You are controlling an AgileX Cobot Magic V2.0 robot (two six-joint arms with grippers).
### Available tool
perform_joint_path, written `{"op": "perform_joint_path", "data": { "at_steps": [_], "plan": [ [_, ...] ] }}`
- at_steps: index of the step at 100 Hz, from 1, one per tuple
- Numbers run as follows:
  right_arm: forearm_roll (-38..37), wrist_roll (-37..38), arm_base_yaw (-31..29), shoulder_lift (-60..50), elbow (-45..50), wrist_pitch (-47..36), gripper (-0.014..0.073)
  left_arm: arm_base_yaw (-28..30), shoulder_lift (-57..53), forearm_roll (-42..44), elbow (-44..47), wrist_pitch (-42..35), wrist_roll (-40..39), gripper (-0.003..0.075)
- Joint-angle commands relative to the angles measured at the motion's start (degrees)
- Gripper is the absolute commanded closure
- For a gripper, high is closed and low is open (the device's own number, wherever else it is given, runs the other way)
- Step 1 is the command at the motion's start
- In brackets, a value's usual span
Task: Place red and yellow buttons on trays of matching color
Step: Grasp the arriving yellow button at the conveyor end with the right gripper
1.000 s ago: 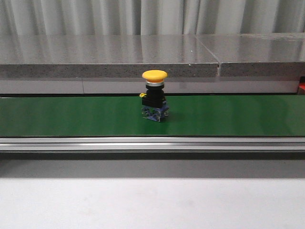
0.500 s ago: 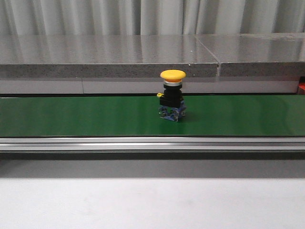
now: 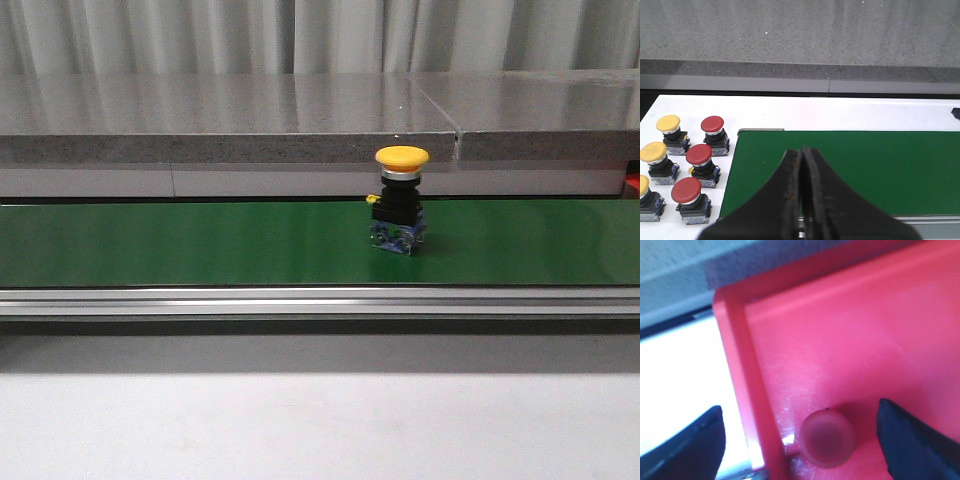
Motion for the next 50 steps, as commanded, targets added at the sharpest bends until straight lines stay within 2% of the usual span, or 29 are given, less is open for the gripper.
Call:
{"op": "perform_joint_path", "data": {
  "at_steps": [1,16,50],
  "plan": [
    [0.3,-0.2,0.0,-6.3,-1.9,-0.2,-0.0020,-0.1,0.1,0.3,-1.4,-4.7,-0.4,0.0739],
    [0.3,-0.2,1.1,-12.9,1.0,1.2,-0.0020,-0.1,0.1,0.3,-1.4,-4.7,-0.4,0.0739],
    [0.3,-0.2,7.8,-28.6,17.0,1.4,-0.0020,-0.1,0.1,0.3,-1.4,-4.7,-0.4,0.0739]
  ]
}}
